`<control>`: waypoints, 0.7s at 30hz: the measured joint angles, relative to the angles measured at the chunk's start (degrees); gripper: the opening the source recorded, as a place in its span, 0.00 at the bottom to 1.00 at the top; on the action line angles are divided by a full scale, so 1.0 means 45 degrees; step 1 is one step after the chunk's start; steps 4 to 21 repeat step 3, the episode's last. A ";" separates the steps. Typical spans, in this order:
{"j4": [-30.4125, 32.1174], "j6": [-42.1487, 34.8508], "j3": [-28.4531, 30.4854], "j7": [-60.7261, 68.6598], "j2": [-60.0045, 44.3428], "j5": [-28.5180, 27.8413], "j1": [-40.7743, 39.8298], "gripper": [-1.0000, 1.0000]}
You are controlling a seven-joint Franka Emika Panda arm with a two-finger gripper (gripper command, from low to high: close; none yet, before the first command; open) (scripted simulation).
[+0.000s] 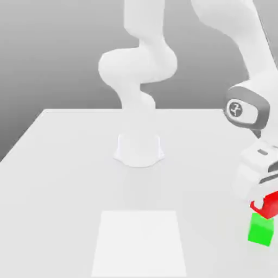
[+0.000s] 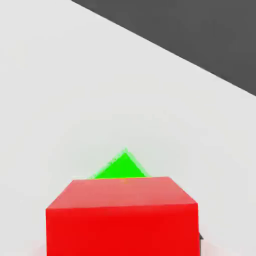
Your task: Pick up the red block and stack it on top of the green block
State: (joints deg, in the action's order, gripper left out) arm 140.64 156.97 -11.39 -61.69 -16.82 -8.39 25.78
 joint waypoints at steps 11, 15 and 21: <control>0.0000 0.0000 0.0000 0.0000 0.0000 0.0000 0.0000 1.00; 0.0000 0.0000 0.0000 0.0000 0.0000 0.0000 0.0000 1.00; 0.0000 0.0000 0.0000 0.0000 0.0000 0.0000 0.0000 1.00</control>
